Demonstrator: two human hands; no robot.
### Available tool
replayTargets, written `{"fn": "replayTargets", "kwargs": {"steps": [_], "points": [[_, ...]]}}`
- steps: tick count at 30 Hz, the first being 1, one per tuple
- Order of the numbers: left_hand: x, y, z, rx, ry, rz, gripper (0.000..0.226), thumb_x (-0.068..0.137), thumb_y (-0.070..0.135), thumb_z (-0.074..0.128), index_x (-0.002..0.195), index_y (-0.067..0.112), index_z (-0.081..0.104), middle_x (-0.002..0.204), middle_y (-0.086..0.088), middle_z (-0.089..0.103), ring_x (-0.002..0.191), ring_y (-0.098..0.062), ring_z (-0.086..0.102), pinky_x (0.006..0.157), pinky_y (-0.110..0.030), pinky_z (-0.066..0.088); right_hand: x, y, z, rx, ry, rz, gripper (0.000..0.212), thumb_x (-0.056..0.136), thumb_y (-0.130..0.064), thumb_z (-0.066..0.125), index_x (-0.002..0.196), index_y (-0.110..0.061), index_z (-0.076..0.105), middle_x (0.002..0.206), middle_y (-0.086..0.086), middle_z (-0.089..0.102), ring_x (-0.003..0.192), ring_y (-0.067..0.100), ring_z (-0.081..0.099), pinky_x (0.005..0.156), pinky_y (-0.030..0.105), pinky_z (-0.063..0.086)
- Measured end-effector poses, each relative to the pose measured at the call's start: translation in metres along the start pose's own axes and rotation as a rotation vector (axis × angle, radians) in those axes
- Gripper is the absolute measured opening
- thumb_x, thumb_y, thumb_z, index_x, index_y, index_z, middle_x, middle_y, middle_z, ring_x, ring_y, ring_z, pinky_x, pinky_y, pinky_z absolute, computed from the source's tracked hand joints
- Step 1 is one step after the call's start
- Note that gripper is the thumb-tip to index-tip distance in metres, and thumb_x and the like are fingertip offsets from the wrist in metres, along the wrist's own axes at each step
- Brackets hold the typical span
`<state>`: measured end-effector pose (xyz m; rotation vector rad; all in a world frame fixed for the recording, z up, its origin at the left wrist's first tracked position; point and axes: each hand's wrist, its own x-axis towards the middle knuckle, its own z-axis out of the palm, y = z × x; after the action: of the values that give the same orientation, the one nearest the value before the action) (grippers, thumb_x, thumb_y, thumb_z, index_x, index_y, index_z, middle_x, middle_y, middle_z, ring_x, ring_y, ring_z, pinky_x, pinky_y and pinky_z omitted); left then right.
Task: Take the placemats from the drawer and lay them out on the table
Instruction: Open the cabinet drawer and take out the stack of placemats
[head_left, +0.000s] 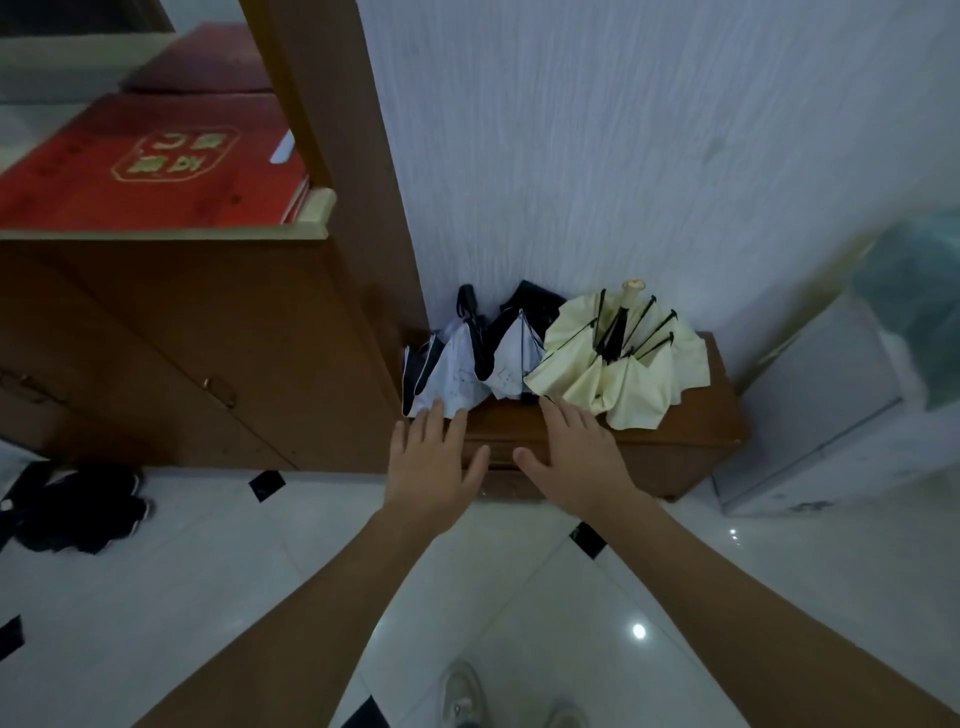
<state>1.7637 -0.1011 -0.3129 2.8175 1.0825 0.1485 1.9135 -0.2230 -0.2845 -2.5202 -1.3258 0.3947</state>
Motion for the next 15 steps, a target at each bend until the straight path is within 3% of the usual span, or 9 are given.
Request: {"fn": "replayTargets", "kwargs": {"steps": [6, 11, 15], "points": [[-0.005, -0.022, 0.062, -0.116, -0.067, 0.01, 0.066, 0.09, 0.056, 0.031, 0.136, 0.015, 0.052, 0.143, -0.016, 0.049, 0.126, -0.033, 0.05, 0.106, -0.052, 0.035, 0.01, 0.003, 0.057, 0.027, -0.08, 0.094, 0.078, 0.091, -0.058, 0.045, 0.153, -0.019, 0.018, 0.16, 0.003, 0.017, 0.147, 0.023, 0.014, 0.116, 0.043, 0.017], [0.007, -0.051, 0.119, -0.192, -0.107, -0.157, 0.069, 0.09, 0.061, 0.024, 0.142, 0.021, 0.043, 0.149, -0.009, 0.041, 0.13, -0.029, 0.043, 0.108, -0.05, 0.033, 0.029, 0.019, 0.11, -0.012, -0.082, 0.098, 0.078, 0.092, -0.058, 0.044, 0.153, -0.018, 0.017, 0.161, 0.003, 0.014, 0.148, 0.023, 0.01, 0.118, 0.043, 0.014], [0.004, -0.064, 0.164, -0.174, -0.12, -0.154, 0.062, 0.093, 0.059, 0.028, 0.142, 0.023, 0.042, 0.148, -0.009, 0.041, 0.13, -0.029, 0.043, 0.106, -0.053, 0.033, 0.043, 0.034, 0.159, 0.046, -0.07, 0.126, 0.077, 0.092, -0.057, 0.046, 0.152, -0.016, 0.021, 0.16, 0.005, 0.018, 0.148, 0.025, 0.013, 0.119, 0.045, 0.016]]}}
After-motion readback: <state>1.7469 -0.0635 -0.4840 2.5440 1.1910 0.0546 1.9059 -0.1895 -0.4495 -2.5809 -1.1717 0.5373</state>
